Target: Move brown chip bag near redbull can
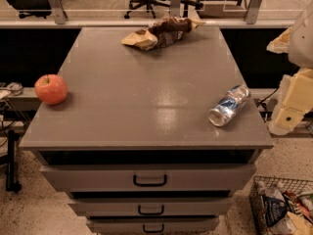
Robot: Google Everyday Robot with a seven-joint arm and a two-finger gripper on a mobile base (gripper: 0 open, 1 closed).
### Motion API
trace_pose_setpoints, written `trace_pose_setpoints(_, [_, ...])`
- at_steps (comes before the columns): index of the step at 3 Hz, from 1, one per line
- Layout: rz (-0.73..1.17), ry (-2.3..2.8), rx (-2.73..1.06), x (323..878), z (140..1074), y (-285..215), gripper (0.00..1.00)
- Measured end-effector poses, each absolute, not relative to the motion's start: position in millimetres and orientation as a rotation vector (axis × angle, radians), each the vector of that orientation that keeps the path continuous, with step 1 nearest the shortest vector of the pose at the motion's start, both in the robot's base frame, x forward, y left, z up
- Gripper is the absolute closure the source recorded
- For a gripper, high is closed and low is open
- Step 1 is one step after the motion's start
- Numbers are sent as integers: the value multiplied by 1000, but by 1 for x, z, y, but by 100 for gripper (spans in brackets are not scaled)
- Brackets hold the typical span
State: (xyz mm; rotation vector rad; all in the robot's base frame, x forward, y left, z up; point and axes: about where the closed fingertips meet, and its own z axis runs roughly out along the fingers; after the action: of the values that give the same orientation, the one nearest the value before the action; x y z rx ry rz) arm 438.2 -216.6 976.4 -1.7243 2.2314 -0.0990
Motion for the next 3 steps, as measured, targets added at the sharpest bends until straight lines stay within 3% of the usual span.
trace_pose_setpoints(2, [-36, 2167, -1721, 456, 968, -200, 0])
trace_pose_setpoints(3, [68, 2034, -1683, 504, 961, -170, 0])
